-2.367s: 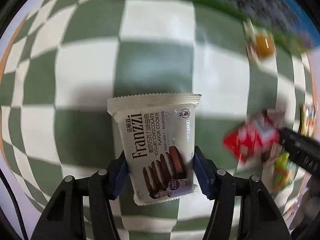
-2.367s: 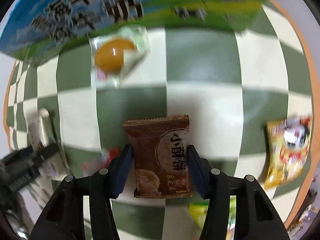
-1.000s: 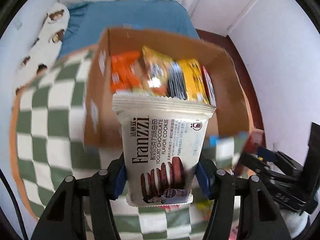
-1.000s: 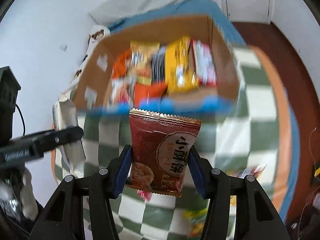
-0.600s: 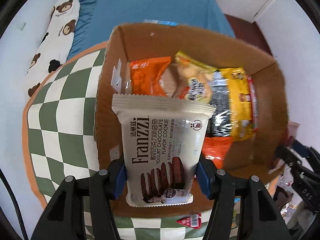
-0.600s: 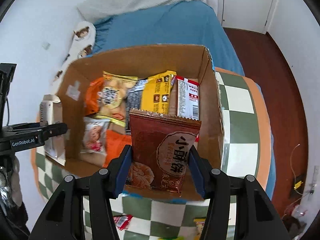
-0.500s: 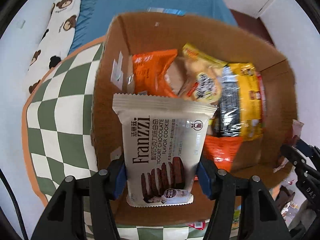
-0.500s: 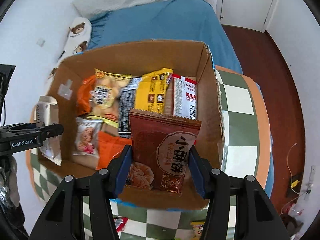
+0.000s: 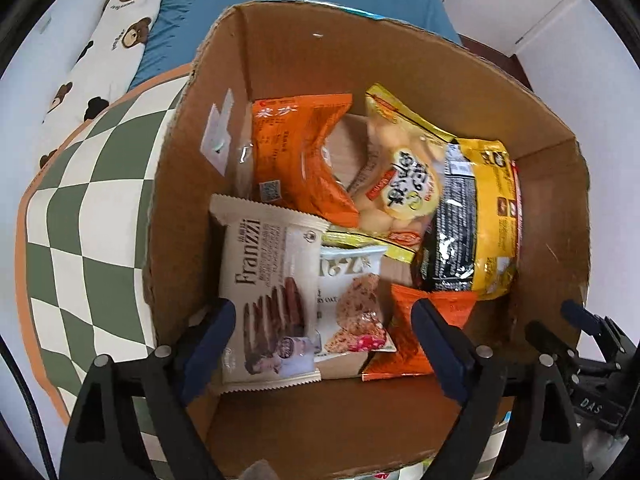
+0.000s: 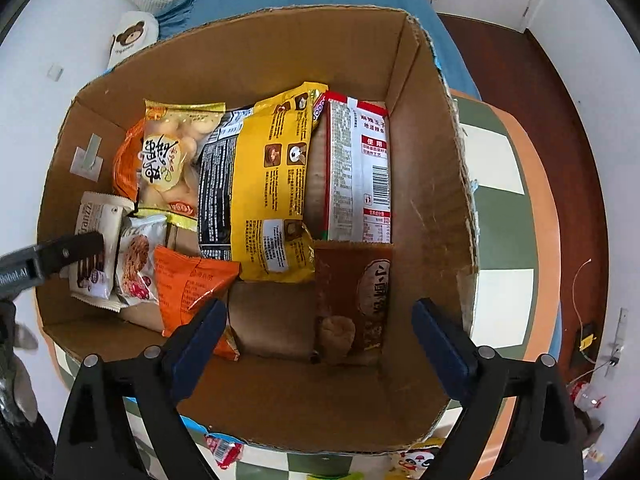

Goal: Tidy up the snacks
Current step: 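Carry both packets into the box and open both tools to release, then lift both tools out of the box toward the cloth, then grasp the small red packet with left tool while right tool grasps green candy bag, then carry both packets into the box and release them, then lift both tools out of the box back over the cloth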

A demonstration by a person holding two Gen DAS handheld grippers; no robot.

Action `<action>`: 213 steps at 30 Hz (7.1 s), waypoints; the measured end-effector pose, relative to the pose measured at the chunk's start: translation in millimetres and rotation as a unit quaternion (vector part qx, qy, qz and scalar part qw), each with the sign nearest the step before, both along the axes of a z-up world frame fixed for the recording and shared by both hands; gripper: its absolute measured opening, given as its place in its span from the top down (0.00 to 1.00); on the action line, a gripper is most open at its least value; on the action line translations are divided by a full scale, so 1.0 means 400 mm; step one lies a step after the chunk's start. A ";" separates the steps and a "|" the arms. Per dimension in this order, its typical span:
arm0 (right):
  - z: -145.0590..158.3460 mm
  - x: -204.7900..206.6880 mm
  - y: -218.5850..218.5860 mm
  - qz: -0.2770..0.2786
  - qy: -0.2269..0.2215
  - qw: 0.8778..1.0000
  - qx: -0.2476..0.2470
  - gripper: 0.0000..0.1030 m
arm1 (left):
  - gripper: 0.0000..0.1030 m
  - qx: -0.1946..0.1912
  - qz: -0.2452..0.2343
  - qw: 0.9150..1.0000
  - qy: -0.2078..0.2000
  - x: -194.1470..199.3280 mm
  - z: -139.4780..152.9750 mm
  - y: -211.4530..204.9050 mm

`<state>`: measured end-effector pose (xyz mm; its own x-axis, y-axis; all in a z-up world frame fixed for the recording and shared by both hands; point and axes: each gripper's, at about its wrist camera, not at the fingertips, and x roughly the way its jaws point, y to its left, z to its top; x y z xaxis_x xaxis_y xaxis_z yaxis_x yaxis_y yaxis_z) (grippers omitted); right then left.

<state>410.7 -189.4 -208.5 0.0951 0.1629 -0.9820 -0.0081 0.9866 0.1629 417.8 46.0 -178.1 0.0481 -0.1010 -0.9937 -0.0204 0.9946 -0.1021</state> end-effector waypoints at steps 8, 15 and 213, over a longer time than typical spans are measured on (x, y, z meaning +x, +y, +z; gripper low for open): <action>0.015 -0.024 0.005 -0.007 -0.017 1.000 -0.009 0.07 | 0.13 0.011 -0.010 0.999 -0.050 -0.048 0.032 -0.039; 0.057 -0.057 0.008 -0.009 -0.045 0.999 -0.017 0.07 | 0.13 0.021 -0.018 0.994 -0.104 -0.111 0.091 -0.068; 0.436 -0.459 0.026 -0.014 -0.226 0.973 0.034 0.06 | 0.11 0.038 -0.003 0.968 -0.247 -0.500 0.355 -0.108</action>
